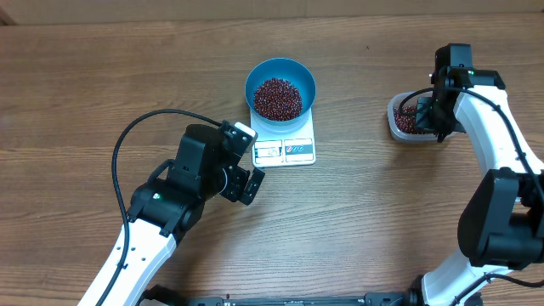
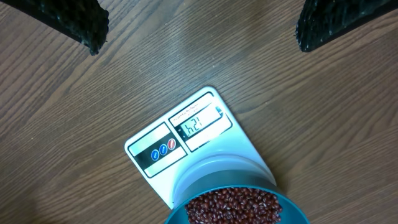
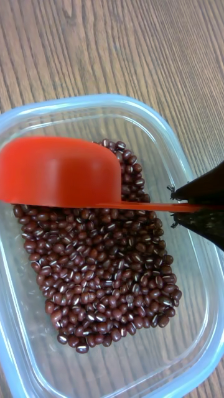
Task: Scoop item into bowl and weigh 150g on scale
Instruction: 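Drag the scoop through the beans and lift it full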
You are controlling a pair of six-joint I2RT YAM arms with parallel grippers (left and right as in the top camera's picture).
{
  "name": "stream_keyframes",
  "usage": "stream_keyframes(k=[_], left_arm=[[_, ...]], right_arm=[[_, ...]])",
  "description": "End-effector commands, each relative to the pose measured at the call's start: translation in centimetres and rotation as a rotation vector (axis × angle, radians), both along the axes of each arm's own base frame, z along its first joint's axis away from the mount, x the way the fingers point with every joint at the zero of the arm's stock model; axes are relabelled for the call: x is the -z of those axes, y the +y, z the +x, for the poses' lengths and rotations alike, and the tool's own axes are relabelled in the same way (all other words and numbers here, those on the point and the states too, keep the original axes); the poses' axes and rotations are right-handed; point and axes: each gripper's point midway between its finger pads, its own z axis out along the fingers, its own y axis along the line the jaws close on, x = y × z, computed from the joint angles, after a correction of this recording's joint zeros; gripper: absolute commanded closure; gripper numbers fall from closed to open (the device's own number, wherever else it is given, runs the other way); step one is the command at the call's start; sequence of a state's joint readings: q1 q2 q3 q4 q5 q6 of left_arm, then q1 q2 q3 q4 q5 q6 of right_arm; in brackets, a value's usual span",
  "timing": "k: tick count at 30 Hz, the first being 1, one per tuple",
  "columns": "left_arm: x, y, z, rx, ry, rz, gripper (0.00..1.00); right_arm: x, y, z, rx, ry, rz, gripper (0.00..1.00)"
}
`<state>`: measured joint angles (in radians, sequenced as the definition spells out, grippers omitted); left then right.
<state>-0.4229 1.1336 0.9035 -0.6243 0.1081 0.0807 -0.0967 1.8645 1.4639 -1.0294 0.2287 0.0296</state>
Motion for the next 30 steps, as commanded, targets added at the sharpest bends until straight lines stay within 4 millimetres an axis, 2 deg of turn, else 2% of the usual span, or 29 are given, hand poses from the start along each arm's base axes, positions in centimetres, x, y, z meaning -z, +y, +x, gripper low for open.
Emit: stream_keyframes(k=[1,5,8,12,20,27,30], left_arm=[[0.4,0.2,0.1,-0.013,0.009,0.005,0.0],[0.4,0.2,0.1,-0.013,0.009,0.005,0.0],[0.4,0.2,0.1,-0.013,0.009,0.005,0.0],[0.4,0.2,0.1,-0.013,0.009,0.005,0.0],[0.4,0.2,0.1,-0.013,0.009,0.005,0.0],[0.4,0.2,0.1,-0.013,0.009,0.005,0.0],[0.4,0.2,0.1,-0.013,0.009,0.005,0.01]], right_arm=[[1.3,0.3,-0.2,-0.007,0.033,0.015,0.96],[2.7,0.6,-0.6,-0.018,0.081,0.038,0.96],[3.8,2.0,-0.8,-0.046,0.108,0.116,0.96],[3.8,4.1,-0.5,-0.098,0.094,0.234,0.96],[3.5,7.0,-0.5,-0.142,0.081,0.395,0.96],[3.0,8.2,-0.4,-0.146,0.067,0.497,0.96],[2.7,7.9,-0.4,-0.133,0.053,0.558,0.96]])
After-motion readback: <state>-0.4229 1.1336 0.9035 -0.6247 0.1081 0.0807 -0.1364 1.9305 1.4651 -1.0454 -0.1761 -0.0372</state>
